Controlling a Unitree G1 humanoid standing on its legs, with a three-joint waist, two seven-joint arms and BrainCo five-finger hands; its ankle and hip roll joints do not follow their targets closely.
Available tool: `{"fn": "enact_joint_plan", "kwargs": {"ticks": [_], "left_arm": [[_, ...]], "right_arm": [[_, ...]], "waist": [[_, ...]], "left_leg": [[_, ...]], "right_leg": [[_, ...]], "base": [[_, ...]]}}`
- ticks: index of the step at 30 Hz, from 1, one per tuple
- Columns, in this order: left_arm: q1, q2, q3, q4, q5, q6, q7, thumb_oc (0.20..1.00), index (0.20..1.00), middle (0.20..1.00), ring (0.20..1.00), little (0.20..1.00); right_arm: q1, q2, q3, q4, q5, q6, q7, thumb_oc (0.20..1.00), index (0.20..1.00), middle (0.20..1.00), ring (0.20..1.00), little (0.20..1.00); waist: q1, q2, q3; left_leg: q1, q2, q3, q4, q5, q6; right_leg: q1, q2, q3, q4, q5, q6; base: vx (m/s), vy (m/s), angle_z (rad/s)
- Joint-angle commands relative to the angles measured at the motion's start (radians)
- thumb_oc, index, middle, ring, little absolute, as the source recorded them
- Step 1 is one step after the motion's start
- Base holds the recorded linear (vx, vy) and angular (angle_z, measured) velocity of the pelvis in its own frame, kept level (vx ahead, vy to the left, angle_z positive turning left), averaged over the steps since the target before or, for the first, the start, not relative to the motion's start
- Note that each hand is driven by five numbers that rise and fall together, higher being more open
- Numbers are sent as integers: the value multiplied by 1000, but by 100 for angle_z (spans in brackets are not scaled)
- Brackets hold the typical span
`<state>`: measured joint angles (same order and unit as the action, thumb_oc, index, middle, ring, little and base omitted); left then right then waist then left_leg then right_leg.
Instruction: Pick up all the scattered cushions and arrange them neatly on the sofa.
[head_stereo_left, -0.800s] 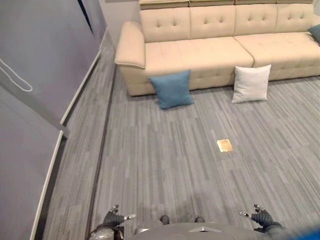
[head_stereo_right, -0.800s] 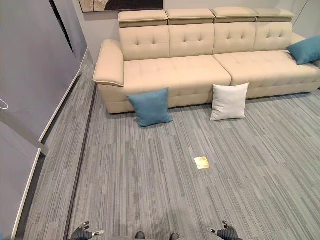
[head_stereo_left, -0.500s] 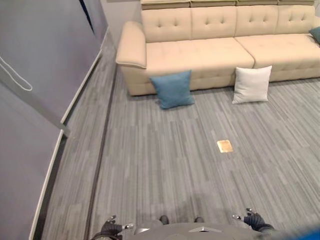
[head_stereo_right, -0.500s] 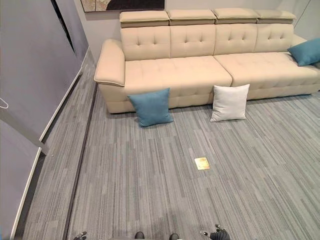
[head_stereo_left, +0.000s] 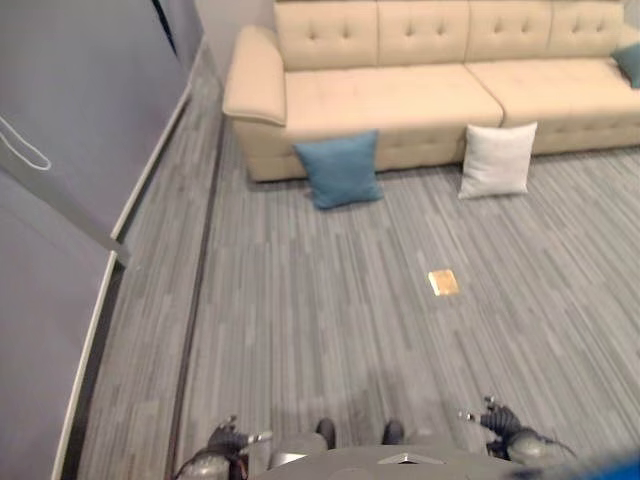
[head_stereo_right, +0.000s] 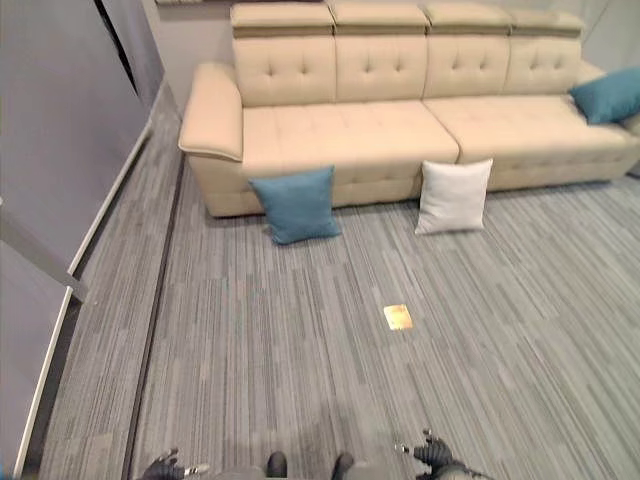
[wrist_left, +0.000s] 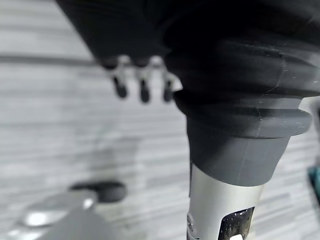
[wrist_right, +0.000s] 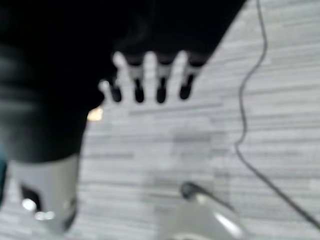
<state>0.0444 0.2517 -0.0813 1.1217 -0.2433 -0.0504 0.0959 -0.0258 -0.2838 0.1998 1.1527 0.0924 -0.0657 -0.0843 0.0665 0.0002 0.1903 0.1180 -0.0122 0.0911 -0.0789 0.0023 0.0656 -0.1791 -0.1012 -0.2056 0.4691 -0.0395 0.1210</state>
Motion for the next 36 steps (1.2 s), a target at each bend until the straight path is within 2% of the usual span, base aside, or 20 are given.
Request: {"fn": "enact_joint_plan", "kwargs": {"ticks": [1, 3, 5, 7, 9, 10, 12, 14, 16, 17, 20, 23, 25, 26, 28, 29, 30, 32, 34, 36], "left_arm": [[-11, -4, -2, -24, 15, -17, 25, 1000, 1000, 1000, 1000, 1000], [-10, -7, -4, -43, 8, -20, 26, 1000, 1000, 1000, 1000, 1000], [-22, -2, 0, -48, 3, -18, 26, 1000, 1000, 1000, 1000, 1000], [-32, 1, -3, -30, 18, -6, 26, 1000, 1000, 1000, 1000, 1000], [-33, -5, -11, -26, 12, -13, 28, 1000, 1000, 1000, 1000, 1000], [-26, -8, -19, -50, -9, -20, 27, 1000, 1000, 1000, 1000, 1000], [-34, -6, -36, -60, -3, -19, 19, 1000, 1000, 1000, 1000, 1000], [-56, 2, -57, -85, -11, -20, 12, 1000, 1000, 1000, 1000, 1000], [-64, 6, -62, -87, -13, -19, 10, 1000, 1000, 1000, 1000, 1000], [-78, 9, -69, -89, -22, -14, 8, 1000, 1000, 1000, 1000, 1000], [-78, 12, -70, -87, -17, -15, 10, 1000, 1000, 1000, 1000, 1000], [-62, 8, -59, -70, -5, -8, 9, 1000, 1000, 1000, 1000, 1000], [-53, 8, -49, -43, -2, -6, 9, 1000, 1000, 1000, 1000, 1000], [-48, 8, -40, -39, -6, -6, 8, 1000, 1000, 1000, 1000, 1000], [-34, 16, -29, -42, -7, -7, 8, 1000, 1000, 1000, 1000, 1000], [-36, 21, -32, -44, -5, -4, 10, 1000, 1000, 1000, 1000, 1000], [-49, 29, -41, -43, 10, 0, 11, 1000, 1000, 1000, 1000, 1000], [-56, 40, -52, -61, 16, -3, 10, 1000, 1000, 1000, 1000, 1000], [-59, 45, -50, -68, 14, -2, 12, 1000, 1000, 1000, 1000, 1000], [-60, 47, -41, -58, 9, -5, 14, 1000, 1000, 1000, 1000, 1000]], "right_arm": [[-18, -16, 10, -47, -7, -12, -17, 1000, 1000, 1000, 1000, 1000], [-18, -21, 15, -52, -9, -11, -15, 1000, 1000, 1000, 1000, 1000], [-17, -26, 25, -67, -12, -11, -11, 1000, 1000, 1000, 1000, 1000], [-19, -28, 26, -59, -12, -4, -11, 1000, 1000, 1000, 1000, 1000], [-12, -23, 36, -52, -11, -6, -10, 1000, 1000, 1000, 1000, 1000], [4, -24, 29, -55, -5, -9, -8, 1000, 1000, 1000, 1000, 1000], [10, -24, 27, -47, 6, -11, -9, 1000, 1000, 1000, 1000, 1000], [9, -33, 30, -50, 24, -14, -13, 1000, 1000, 1000, 1000, 1000], [7, -33, 31, -53, 32, -16, -16, 1000, 1000, 1000, 1000, 1000], [5, -31, 26, -55, 49, -15, -17, 1000, 1000, 1000, 1000, 1000], [-4, -29, 30, -57, 52, -14, -17, 1000, 1000, 1000, 1000, 1000], [0, -27, 34, -62, 44, -13, -14, 1000, 1000, 1000, 1000, 1000], [1, -25, 35, -58, 39, -13, -12, 1000, 1000, 1000, 1000, 1000], [-1, -19, 34, -60, 35, -12, -8, 1000, 1000, 1000, 1000, 1000], [-4, 7, 40, -71, 27, -16, -1, 1000, 1000, 1000, 1000, 1000], [-11, 12, 42, -70, 24, -16, -2, 1000, 1000, 1000, 1000, 1000], [-24, 15, 42, -66, 20, -13, -2, 1000, 1000, 1000, 1000, 1000], [-33, 14, 53, -70, 13, -13, -2, 1000, 1000, 1000, 1000, 1000], [-38, 15, 59, -78, 7, -12, -3, 1000, 1000, 1000, 1000, 1000], [-48, 8, 68, -89, -3, -10, -2, 1000, 1000, 1000, 1000, 1000]], "waist": [[4, -21, 34], [-4, -24, 34], [-19, -44, 40], [-29, -44, 42], [-37, -41, 12], [-42, -39, -5], [-43, -46, 2], [-24, -77, 39], [-20, -87, 51], [-7, -103, 61], [9, -106, 52], [31, -90, 36], [43, -94, 31], [41, -98, 20], [51, -119, 5], [50, -118, 8], [42, -109, 18], [28, -90, 34], [23, -76, 37], [6, -73, 42]], "left_leg": [[3, -25, -74, 59, -57, -16], [33, -33, -84, 43, -71, -18], [65, -43, -110, 32, -96, -31], [79, -39, -117, 29, -104, -37], [94, -20, -138, 47, -107, -57], [79, -2, -148, 110, -73, -95], [22, 23, -117, 246, -6, -151], [-104, 17, -106, 435, 46, -169], [-146, 30, -85, 491, 51, -163], [-209, 46, -40, 466, 30, -139], [-263, 21, -25, 299, 1, -118], [-301, 28, -15, 92, 126, -129], [-326, 32, -22, 82, 163, -142], [-307, 28, -19, 81, 137, -132], [-263, -3, -18, 108, 84, -90], [-243, -10, -13, 112, 64, -74], [-195, -15, -11, 114, 31, -50], [-152, -10, -23, 112, 7, -30], [-114, -6, -31, 103, -17, -21], [-42, -17, -57, 72, -45, -26]], "right_leg": [[39, -59, 31, -73, 137, 46], [19, -47, 15, -142, 125, 36], [-8, -13, 2, -323, 135, 34], [1, 7, 9, -364, 142, 35], [58, 40, 58, -389, 111, 15], [83, 49, 34, -410, 101, 1], [137, 54, 9, -447, 92, -19], [182, 40, -12, -477, 86, -38], [201, 38, -22, -492, 82, -47], [237, 37, -41, -521, 63, -52], [266, 50, -46, -550, 41, -38], [318, 80, -45, -556, -4, -31], [350, 82, -35, -545, -27, -31], [351, 79, -31, -531, -40, -29], [319, 26, -24, -356, -23, 10], [283, 1, -19, -273, 21, 30], [219, -31, -3, -126, 102, 48], [166, -27, 14, -5, 132, 39], [105, -45, -11, 13, 135, 30], [43, -24, -39, -122, 112, 20]], "base": [[117, 42, 10], [253, 2, -4], [353, -98, -15], [185, -48, 18], [413, -120, 49], [496, -187, 59], [264, -179, 84], [124, -196, 87], [130, -135, 50], [211, -104, 25], [292, -23, 25], [351, 83, 10], [346, 116, -13], [408, 201, -20], [466, 323, -26], [398, 402, -30], [314, 330, -38], [309, 255, 3], [345, 157, 30], [519, 49, -2]]}}
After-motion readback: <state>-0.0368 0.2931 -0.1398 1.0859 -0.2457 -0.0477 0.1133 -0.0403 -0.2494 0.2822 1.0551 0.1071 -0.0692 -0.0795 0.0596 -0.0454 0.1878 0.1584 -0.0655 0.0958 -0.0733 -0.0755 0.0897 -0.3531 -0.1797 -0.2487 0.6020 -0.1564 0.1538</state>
